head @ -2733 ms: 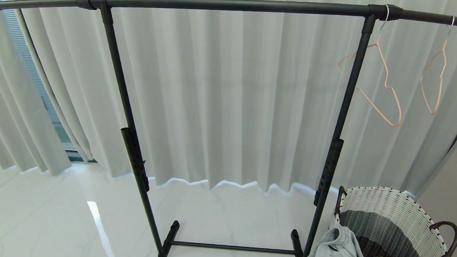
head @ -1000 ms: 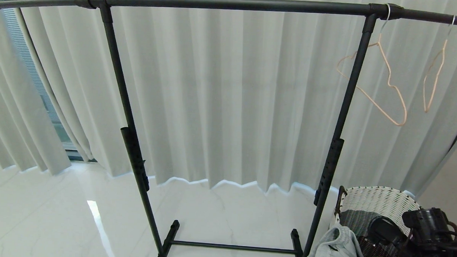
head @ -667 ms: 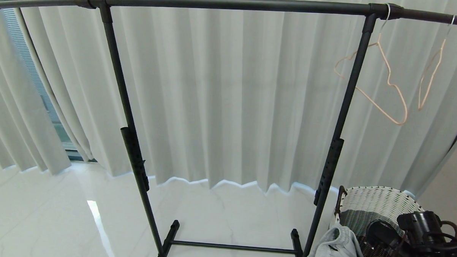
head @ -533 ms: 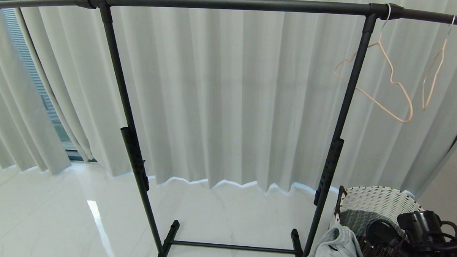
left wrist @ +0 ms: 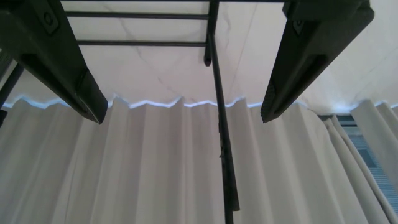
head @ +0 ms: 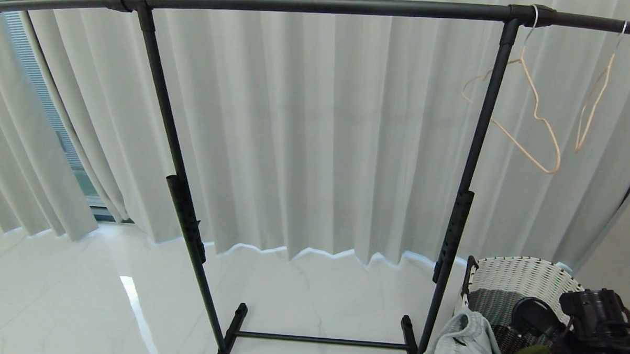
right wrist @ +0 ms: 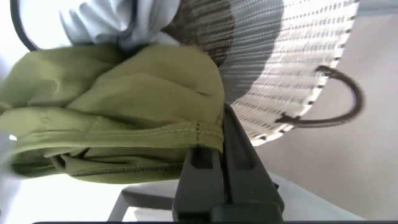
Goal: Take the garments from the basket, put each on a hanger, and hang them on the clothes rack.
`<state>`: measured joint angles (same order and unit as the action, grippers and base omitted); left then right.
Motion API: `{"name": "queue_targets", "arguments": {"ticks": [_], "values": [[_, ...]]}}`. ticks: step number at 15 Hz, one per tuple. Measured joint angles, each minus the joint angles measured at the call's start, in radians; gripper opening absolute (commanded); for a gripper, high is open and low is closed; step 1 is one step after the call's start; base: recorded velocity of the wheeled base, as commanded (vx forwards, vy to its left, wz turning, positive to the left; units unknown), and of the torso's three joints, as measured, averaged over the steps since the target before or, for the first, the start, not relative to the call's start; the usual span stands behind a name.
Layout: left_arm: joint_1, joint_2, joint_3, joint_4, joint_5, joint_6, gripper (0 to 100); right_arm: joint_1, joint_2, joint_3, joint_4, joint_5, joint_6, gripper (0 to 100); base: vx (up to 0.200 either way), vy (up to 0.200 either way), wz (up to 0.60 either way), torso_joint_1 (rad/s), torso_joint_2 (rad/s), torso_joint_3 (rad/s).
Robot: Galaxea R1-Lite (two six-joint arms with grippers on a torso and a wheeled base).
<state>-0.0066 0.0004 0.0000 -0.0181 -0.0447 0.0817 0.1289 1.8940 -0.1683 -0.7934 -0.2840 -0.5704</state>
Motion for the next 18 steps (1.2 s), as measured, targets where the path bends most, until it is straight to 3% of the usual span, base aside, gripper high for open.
{"name": "queue_targets", "arguments": {"ticks": [2,4,9,12,14,18], "values": [[0.000,0.000,0.000,0.000,0.000,0.002,100,0.002,-0.076,-0.005,0.053,-0.001,0.001,0,0.000,0.000,0.00,0.000,0.00,0.000],[0.001,0.000,0.000,0.000,0.000,0.004,100,-0.001,-0.173,-0.040,0.183,0.000,0.007,0,0.000,0.000,0.00,0.000,0.00,0.000],[0.000,0.000,0.000,0.000,0.000,0.007,100,0.004,-0.489,-0.264,0.765,0.002,0.069,0,0.000,0.000,0.00,0.000,0.00,0.000],[0.001,0.000,0.000,0.000,0.000,0.007,100,0.008,-0.671,-0.404,1.017,0.002,0.080,0,0.000,0.000,0.00,0.000,0.00,0.000],[0.000,0.000,0.000,0.000,0.000,0.006,100,0.015,-0.762,-0.473,1.085,0.008,0.082,0,0.000,0.000,0.00,0.000,0.00,0.000],[0.000,0.000,0.000,0.000,0.000,0.004,100,0.061,-0.877,-0.532,1.097,0.008,0.082,0,-0.200,0.000,0.00,0.000,0.00,0.001]]}}
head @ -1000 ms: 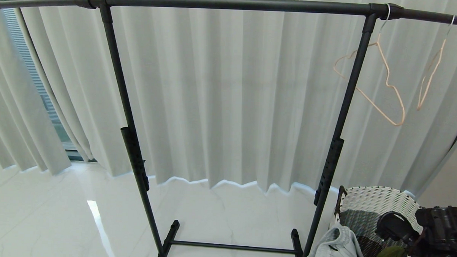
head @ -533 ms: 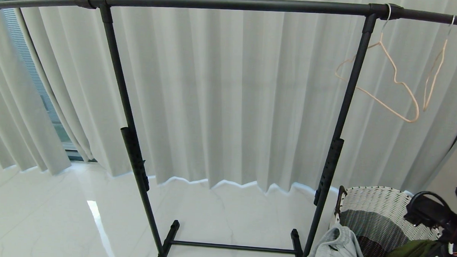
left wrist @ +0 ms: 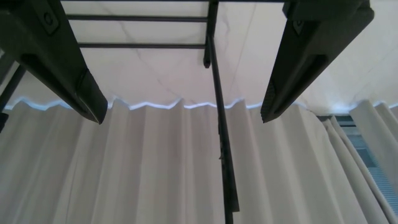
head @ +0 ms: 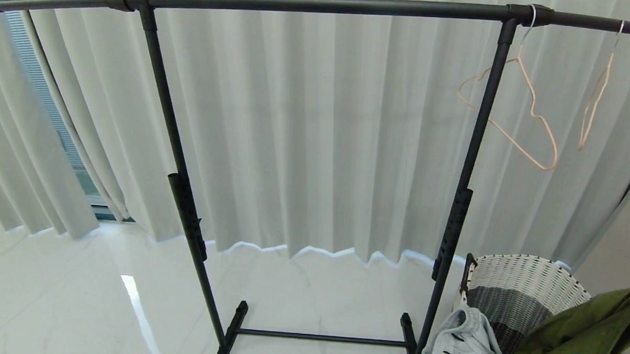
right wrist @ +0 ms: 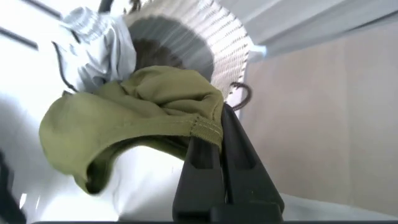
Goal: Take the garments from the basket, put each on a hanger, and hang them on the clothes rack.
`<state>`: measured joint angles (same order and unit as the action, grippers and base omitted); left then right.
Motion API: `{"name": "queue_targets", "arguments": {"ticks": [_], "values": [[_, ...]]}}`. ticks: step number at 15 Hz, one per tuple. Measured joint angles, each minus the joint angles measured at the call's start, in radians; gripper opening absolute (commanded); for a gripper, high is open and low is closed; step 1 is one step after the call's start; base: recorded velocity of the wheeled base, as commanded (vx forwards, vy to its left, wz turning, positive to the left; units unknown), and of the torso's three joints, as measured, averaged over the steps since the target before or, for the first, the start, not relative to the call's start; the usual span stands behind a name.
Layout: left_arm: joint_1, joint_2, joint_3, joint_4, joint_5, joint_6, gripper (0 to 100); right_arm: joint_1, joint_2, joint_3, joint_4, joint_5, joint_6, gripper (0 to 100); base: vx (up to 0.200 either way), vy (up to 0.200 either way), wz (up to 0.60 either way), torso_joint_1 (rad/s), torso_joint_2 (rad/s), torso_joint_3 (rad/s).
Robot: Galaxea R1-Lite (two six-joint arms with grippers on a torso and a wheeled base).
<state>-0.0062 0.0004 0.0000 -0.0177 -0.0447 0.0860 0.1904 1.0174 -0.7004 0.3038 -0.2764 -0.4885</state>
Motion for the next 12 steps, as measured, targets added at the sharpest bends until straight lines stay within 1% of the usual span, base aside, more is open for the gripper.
{"name": "queue_targets", "arguments": {"ticks": [4,10,12], "values": [[0.000,0.000,0.000,0.000,0.000,0.000,100,0.028,-0.036,-0.033,-0.001,-0.001,0.000,0,-0.200,0.000,0.00,0.000,0.00,0.001],[0.000,0.000,0.000,0.000,0.000,0.002,100,0.055,-0.042,-0.037,-0.001,0.000,0.000,0,0.000,0.000,0.00,0.000,0.00,0.000],[0.000,0.000,0.000,0.000,0.000,0.008,100,0.056,-0.042,-0.034,0.000,0.002,0.000,0,0.000,0.200,0.00,0.000,0.00,-0.005]]}}
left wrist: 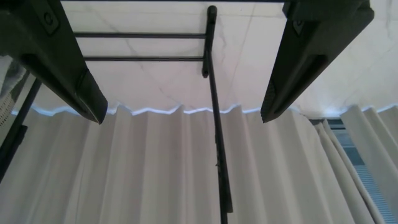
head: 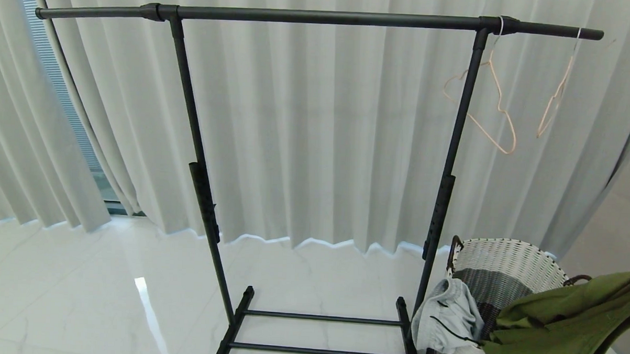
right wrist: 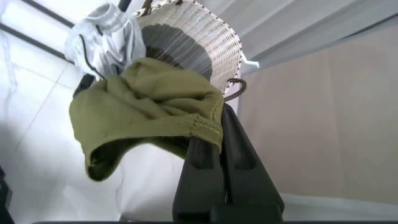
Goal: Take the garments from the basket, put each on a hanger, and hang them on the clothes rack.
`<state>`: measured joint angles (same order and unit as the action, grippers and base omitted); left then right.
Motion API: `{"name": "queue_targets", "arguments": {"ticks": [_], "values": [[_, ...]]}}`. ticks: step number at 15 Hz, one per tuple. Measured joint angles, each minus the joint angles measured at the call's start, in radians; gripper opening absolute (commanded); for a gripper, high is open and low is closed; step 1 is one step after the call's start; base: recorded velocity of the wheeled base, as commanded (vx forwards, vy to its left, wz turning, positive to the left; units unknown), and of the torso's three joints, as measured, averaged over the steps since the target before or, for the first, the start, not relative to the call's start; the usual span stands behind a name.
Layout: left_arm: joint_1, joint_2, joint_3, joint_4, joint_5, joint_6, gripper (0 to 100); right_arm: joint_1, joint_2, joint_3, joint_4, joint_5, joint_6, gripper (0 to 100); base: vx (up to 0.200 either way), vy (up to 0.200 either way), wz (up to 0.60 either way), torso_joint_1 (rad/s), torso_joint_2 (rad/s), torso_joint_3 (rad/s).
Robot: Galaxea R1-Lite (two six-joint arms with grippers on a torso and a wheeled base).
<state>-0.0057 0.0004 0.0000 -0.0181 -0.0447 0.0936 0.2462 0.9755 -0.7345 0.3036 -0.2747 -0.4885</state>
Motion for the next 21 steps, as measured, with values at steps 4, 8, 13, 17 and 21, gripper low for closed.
{"name": "queue_targets", "arguments": {"ticks": [4,8,13,17,21], "values": [[-0.001,0.000,0.000,0.001,-0.002,0.015,100,0.000,0.000,0.002,-0.002,0.000,0.000,0,0.000,0.200,0.00,0.001,0.00,0.001],[0.000,0.000,0.000,0.000,-0.003,0.011,100,0.000,0.001,0.005,-0.002,0.001,0.001,0,0.000,0.200,0.00,0.002,0.00,0.002],[0.000,0.000,0.000,0.000,0.000,-0.003,100,0.001,0.006,0.006,-0.001,0.005,0.001,0,0.000,0.000,0.00,0.000,0.00,0.000],[0.000,0.000,0.000,0.004,-0.003,0.016,100,-0.009,0.001,0.027,0.006,0.006,0.007,0,0.000,0.000,0.00,0.000,0.00,0.000],[0.000,0.000,0.000,0.003,-0.006,0.025,100,-0.020,0.014,0.031,0.014,0.008,0.008,0,0.000,0.000,0.00,0.000,0.00,0.000]]}}
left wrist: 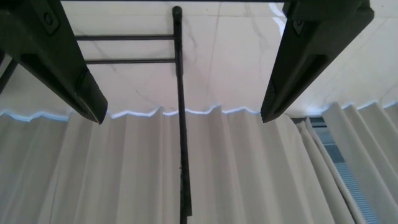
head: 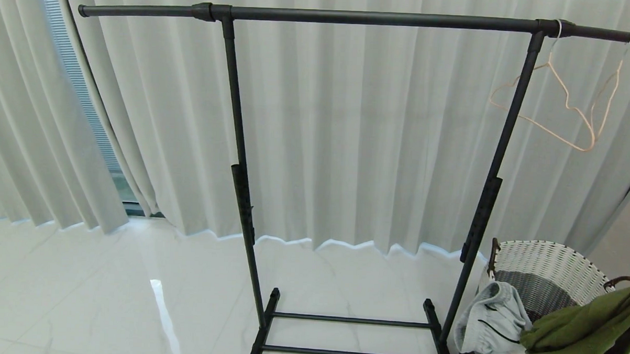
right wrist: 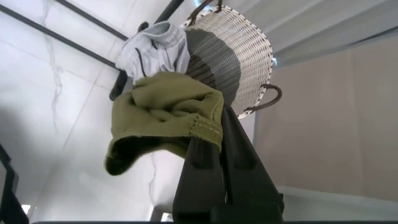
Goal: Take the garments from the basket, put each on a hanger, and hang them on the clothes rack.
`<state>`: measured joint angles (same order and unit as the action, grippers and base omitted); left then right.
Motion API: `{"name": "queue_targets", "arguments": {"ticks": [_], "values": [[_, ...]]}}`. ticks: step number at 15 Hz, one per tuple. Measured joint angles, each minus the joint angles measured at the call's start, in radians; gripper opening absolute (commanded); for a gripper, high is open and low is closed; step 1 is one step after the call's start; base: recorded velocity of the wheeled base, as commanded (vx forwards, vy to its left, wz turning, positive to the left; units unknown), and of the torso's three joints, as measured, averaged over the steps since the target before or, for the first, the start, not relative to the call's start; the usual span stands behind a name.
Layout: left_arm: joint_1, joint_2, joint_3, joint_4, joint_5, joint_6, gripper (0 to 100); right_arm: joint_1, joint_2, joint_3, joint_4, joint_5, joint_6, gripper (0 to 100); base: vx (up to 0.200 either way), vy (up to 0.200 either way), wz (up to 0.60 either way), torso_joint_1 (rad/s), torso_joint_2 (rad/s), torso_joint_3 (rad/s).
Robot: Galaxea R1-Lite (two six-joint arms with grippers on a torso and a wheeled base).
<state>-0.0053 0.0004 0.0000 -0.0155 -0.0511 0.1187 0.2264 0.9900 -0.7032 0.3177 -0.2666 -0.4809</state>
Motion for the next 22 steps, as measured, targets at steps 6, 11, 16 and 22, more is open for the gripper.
{"name": "queue_targets", "arguments": {"ticks": [6,11,16,22], "values": [[-0.014,0.149,-0.195,-0.008,-0.111,-0.017,100,0.086,0.037,-0.066,-0.005,0.103,0.125,0,0.000,0.000,0.00,0.000,0.00,0.000],[-0.144,0.616,-0.459,-0.014,-0.154,-0.035,100,0.217,0.138,-0.207,-0.063,0.200,0.282,0,0.000,0.000,0.00,0.000,0.00,0.000],[-0.469,1.094,-0.625,-0.204,-0.107,-0.134,100,0.352,0.296,-0.405,-0.090,0.204,0.434,0,0.000,0.000,0.00,0.000,0.00,0.000],[-0.924,1.529,-0.832,-0.273,0.160,-0.436,100,0.418,0.433,-0.501,-0.095,0.203,0.457,0,0.000,0.000,0.00,0.000,0.00,0.000]]}}
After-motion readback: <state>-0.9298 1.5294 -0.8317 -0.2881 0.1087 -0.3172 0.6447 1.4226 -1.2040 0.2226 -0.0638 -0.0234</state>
